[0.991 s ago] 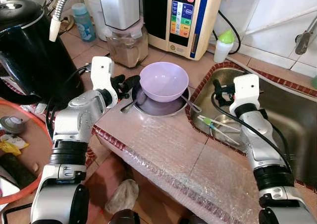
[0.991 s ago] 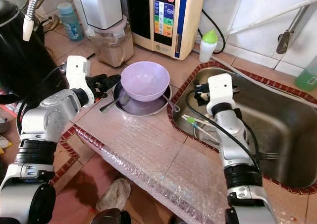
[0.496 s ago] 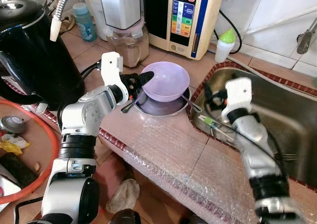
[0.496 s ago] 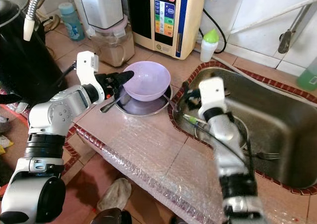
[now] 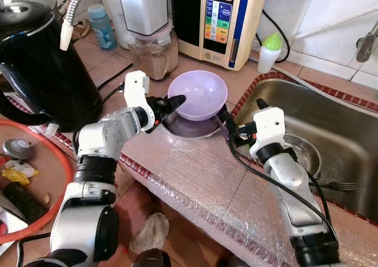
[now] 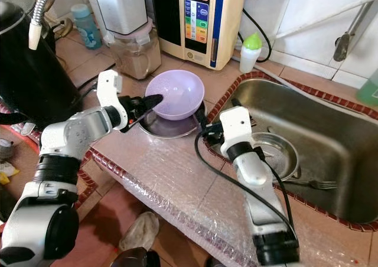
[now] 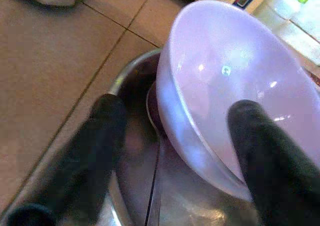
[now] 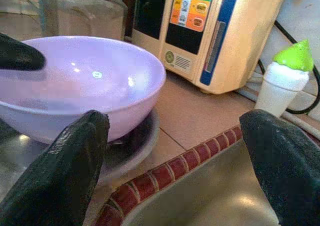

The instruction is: Kitchen organization

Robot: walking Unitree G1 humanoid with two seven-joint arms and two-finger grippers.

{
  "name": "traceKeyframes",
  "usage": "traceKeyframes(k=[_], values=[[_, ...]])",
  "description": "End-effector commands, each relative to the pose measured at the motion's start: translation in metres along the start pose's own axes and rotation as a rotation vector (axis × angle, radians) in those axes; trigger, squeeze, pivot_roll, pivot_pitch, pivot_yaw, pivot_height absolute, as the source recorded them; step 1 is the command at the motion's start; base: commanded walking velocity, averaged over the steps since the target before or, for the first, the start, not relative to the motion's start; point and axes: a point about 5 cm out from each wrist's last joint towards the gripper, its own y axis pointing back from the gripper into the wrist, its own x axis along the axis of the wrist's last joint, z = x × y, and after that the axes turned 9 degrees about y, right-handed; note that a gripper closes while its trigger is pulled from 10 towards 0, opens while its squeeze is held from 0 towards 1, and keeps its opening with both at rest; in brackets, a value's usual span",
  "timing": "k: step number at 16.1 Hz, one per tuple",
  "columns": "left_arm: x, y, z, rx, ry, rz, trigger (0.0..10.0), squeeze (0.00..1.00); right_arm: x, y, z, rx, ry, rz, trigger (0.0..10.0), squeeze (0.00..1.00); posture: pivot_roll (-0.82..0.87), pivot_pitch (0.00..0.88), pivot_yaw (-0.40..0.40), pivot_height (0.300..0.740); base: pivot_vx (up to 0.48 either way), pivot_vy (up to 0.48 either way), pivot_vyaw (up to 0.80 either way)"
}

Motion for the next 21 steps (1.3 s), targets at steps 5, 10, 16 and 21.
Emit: traceKeyframes(k=[5,10,16,21], values=[[-0.009,-0.006,0.002,-0.030,0.023,-0.068,0.0,0.00,0.001,0.007,-0.001,0.028,0.007,-0.011,10.0,0.00,-0.04,0.054,0.091,0.740,0.000,0.000,0.00],[-0.013,-0.003,-0.008,-0.005,-0.012,-0.061,0.0,0.00,0.003,0.003,-0.003,0.027,-0.001,-0.018,10.0,0.00,-0.02,0.048,0.076,0.740,0.000,0.000,0.00],[-0.014,0.002,-0.016,0.034,-0.070,-0.018,0.0,0.00,0.002,-0.003,-0.002,0.038,0.002,-0.021,10.0,0.00,-0.01,0.037,0.062,0.740,0.000,0.000,0.00],[0.005,0.007,-0.018,0.076,-0.157,0.173,0.0,0.00,0.001,-0.006,-0.003,0.028,-0.009,-0.017,10.0,0.00,0.00,0.026,0.053,0.740,0.000,0.000,0.00]])
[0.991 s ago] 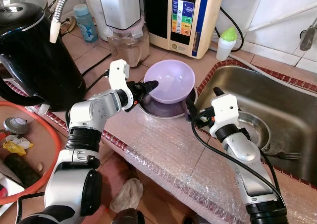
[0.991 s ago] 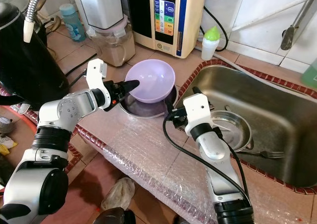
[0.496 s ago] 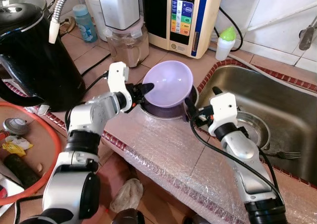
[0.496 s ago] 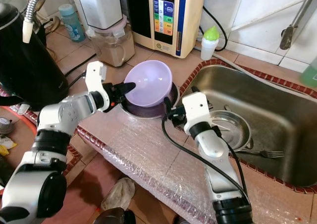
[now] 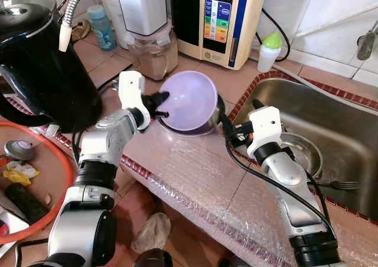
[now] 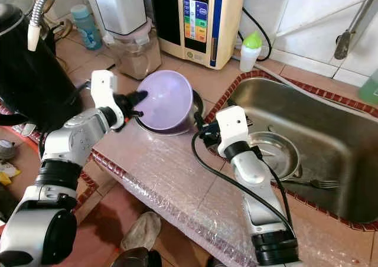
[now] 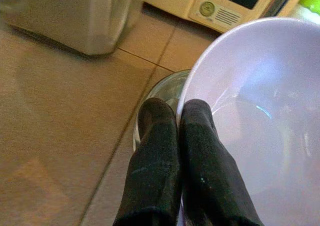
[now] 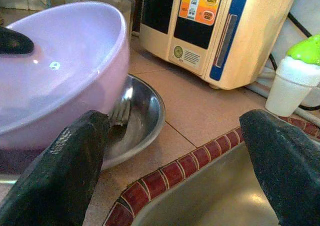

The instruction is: Kitchen organization

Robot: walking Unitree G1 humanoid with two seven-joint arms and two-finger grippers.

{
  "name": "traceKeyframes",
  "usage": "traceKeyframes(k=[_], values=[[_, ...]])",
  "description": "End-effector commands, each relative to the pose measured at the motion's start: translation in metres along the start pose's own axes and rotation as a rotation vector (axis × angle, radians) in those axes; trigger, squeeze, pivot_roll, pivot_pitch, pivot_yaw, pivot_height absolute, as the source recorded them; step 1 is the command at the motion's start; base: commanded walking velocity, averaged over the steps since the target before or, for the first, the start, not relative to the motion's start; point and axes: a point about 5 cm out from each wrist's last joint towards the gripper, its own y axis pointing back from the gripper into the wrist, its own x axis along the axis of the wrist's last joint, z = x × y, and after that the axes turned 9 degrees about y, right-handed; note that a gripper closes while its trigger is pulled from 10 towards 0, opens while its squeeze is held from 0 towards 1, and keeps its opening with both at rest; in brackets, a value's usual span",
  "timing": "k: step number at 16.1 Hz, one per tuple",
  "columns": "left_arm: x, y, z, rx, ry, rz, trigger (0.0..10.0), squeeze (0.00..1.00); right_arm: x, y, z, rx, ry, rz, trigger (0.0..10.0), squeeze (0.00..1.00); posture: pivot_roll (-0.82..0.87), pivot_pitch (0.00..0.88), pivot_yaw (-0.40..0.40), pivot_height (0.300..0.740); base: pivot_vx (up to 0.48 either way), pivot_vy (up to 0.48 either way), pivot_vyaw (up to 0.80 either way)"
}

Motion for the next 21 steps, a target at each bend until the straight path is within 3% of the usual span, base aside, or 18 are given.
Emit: traceKeyframes(k=[1,6,8,13,18,19,20,21], values=[[0.002,0.003,-0.004,0.033,-0.033,0.031,0.0,0.00,0.000,-0.002,0.000,-0.001,-0.006,0.006,10.0,0.00,0.00,0.022,0.050,0.740,0.000,0.000,0.00],[0.005,0.006,-0.005,0.059,-0.079,0.087,0.0,0.00,0.004,-0.007,0.003,-0.027,-0.028,0.029,10.0,0.00,0.01,0.015,0.040,0.740,0.000,0.000,0.00],[0.011,0.007,-0.001,0.055,-0.121,0.146,0.0,0.00,0.012,-0.010,0.004,-0.056,-0.085,0.081,10.0,0.00,0.02,0.012,0.039,0.740,0.000,0.000,0.00],[0.026,0.009,0.025,-0.028,-0.258,0.300,0.0,0.00,0.024,-0.021,-0.004,-0.044,-0.213,0.140,10.0,0.00,0.02,0.009,0.041,0.740,0.000,0.000,0.00],[0.020,0.008,0.040,-0.094,-0.325,0.306,0.0,0.00,0.036,-0.040,-0.015,-0.011,-0.237,0.181,10.0,0.00,0.03,0.000,0.051,0.740,0.000,0.000,0.00],[0.021,0.008,0.042,-0.104,-0.321,0.315,0.0,0.00,0.034,-0.043,-0.015,-0.016,-0.217,0.162,8.8,0.00,0.03,0.000,0.049,0.740,0.000,0.000,0.00],[0.023,0.009,0.043,-0.109,-0.323,0.329,0.0,0.00,0.031,-0.045,-0.015,-0.025,-0.252,0.144,0.0,0.00,0.04,0.000,0.046,0.740,0.000,0.000,0.00],[0.023,0.009,0.043,-0.110,-0.324,0.332,0.0,0.00,0.030,-0.045,-0.016,-0.023,-0.260,0.140,0.0,0.00,0.04,0.000,0.046,0.740,0.000,0.000,0.00]])
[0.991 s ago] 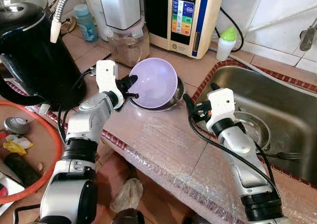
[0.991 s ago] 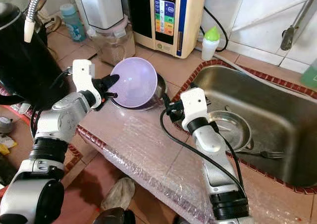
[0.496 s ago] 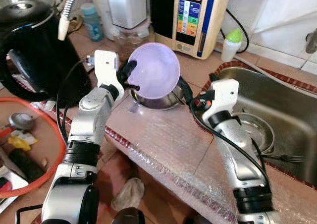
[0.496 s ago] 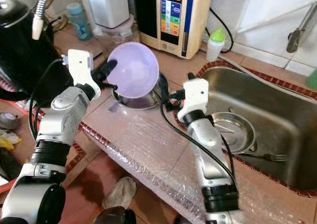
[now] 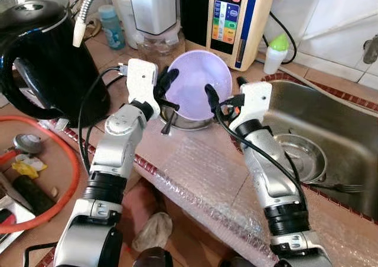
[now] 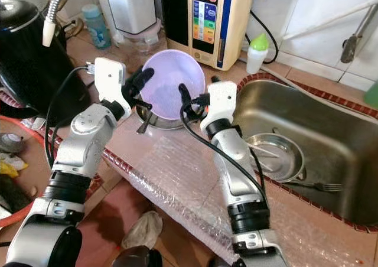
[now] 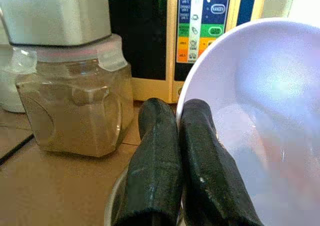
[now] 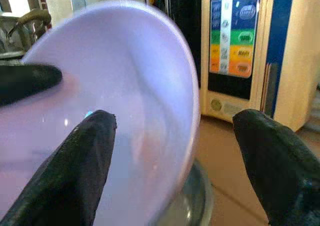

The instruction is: Kitchen organization

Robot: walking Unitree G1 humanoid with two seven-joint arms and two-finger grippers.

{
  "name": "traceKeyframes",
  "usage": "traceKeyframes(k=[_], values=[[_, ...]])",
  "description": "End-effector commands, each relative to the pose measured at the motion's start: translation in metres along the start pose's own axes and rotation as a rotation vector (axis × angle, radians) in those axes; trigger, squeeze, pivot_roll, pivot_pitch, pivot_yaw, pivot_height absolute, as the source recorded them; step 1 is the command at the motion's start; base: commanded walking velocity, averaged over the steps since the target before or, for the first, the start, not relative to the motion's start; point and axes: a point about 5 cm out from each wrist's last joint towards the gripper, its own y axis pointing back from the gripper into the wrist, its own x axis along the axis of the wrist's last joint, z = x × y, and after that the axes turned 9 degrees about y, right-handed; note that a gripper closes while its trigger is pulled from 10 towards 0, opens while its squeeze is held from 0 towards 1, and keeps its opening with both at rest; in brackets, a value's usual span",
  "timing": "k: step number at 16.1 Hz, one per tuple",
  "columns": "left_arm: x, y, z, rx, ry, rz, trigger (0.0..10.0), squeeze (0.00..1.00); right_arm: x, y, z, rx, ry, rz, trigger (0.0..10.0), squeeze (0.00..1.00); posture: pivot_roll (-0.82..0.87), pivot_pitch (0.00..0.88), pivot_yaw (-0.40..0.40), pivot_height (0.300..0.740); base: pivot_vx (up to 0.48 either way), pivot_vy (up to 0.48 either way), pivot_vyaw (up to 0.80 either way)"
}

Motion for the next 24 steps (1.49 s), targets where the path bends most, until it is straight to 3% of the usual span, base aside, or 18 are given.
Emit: traceKeyframes(k=[1,3,10,24], values=[[0.010,0.002,0.002,-0.012,-0.020,0.054,0.0,0.00,-0.007,-0.002,0.003,-0.045,-0.087,-0.052,0.0,0.00,0.04,0.000,0.045,0.740,0.000,0.000,0.00],[0.011,0.002,0.003,-0.013,-0.030,0.064,0.0,0.00,-0.017,-0.003,0.007,-0.089,-0.176,-0.107,0.0,0.00,0.04,0.000,0.043,0.740,0.000,0.000,0.00],[0.010,0.005,0.016,-0.092,-0.087,0.098,0.0,0.00,-0.024,-0.007,0.022,-0.199,-0.301,-0.182,0.0,0.00,0.04,0.006,0.039,0.740,0.000,0.000,0.00],[0.006,0.007,0.023,-0.064,-0.113,0.098,0.0,0.00,-0.024,-0.002,0.043,-0.305,-0.235,-0.184,0.0,0.00,0.04,0.006,0.014,0.740,0.000,0.000,0.00]])
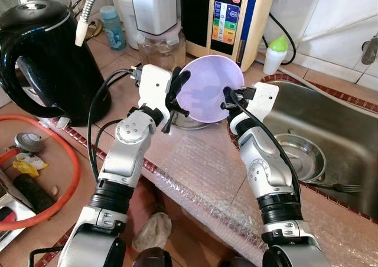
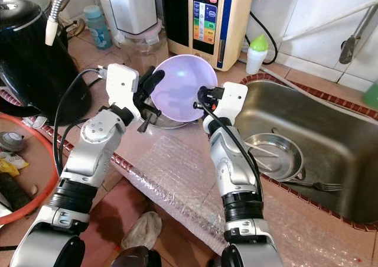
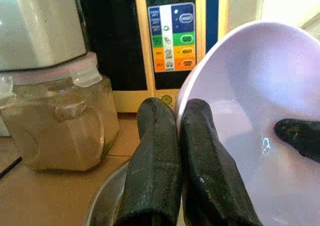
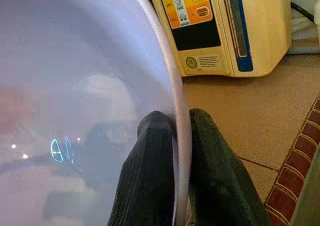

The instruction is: Kitchen organization

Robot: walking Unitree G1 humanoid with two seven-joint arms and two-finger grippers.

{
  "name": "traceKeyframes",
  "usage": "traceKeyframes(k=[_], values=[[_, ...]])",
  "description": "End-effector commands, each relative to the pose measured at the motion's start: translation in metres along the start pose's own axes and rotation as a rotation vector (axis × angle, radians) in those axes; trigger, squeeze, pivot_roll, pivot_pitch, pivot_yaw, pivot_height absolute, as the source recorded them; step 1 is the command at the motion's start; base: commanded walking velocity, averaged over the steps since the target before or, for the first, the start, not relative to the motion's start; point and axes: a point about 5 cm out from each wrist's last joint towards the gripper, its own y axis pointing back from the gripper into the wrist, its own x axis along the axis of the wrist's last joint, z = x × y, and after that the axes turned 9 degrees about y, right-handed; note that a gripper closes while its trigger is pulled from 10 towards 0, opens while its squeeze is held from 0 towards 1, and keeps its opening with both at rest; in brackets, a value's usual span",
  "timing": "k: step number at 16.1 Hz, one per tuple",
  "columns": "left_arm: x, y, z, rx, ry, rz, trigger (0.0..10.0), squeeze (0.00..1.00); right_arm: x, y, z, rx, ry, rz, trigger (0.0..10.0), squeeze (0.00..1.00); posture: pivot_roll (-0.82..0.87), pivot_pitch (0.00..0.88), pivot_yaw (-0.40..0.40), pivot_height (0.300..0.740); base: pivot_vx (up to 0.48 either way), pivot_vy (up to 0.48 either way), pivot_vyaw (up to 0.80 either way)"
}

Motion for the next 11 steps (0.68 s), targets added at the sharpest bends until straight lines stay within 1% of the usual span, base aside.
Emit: traceKeyframes(k=[1,3,4,5,6,7,9,10,11], values=[[0.014,0.005,0.000,-0.015,-0.022,0.065,0.0,0.00,0.000,0.002,0.033,-0.158,0.034,-0.019,0.0,0.00,0.04,0.005,0.011,0.740,0.000,0.000,0.00],[0.013,0.007,0.004,-0.037,-0.032,0.061,0.0,0.00,0.002,0.000,0.034,-0.168,0.037,-0.016,0.0,0.00,0.04,0.005,0.005,0.740,0.000,0.000,0.00],[0.013,0.007,0.005,-0.038,-0.040,0.057,3.7,0.00,0.003,-0.001,0.034,-0.168,0.038,-0.016,0.0,0.00,0.04,0.005,0.005,0.740,0.000,0.000,0.00],[0.014,0.007,0.006,-0.039,-0.024,0.058,10.0,0.73,0.003,-0.002,0.035,-0.170,0.038,-0.015,0.0,0.00,0.04,0.005,0.005,0.740,0.000,0.000,0.00],[0.016,0.007,0.006,-0.041,-0.011,0.065,10.0,1.00,0.003,-0.002,0.035,-0.173,0.040,-0.013,0.0,0.00,0.05,0.002,0.005,0.740,0.000,0.000,0.00],[0.019,0.006,0.006,-0.050,-0.015,0.070,10.0,1.00,0.005,-0.003,0.038,-0.188,0.049,-0.003,0.0,0.00,0.05,0.002,0.008,0.740,0.000,0.000,0.00],[0.023,0.009,0.009,-0.096,-0.022,0.066,10.0,1.00,0.014,-0.003,0.053,-0.271,0.096,0.036,0.0,0.00,0.05,0.000,0.010,0.740,0.000,0.000,0.00],[0.023,0.015,0.012,-0.131,-0.032,0.051,10.0,1.00,0.021,-0.003,0.064,-0.334,0.125,0.059,0.0,0.00,0.04,0.000,0.011,0.740,0.000,0.000,0.00],[0.022,0.019,0.013,-0.148,-0.039,0.048,10.0,1.00,0.023,-0.003,0.069,-0.365,0.133,0.066,0.0,0.00,0.04,0.000,0.012,0.740,0.000,0.000,0.00]])
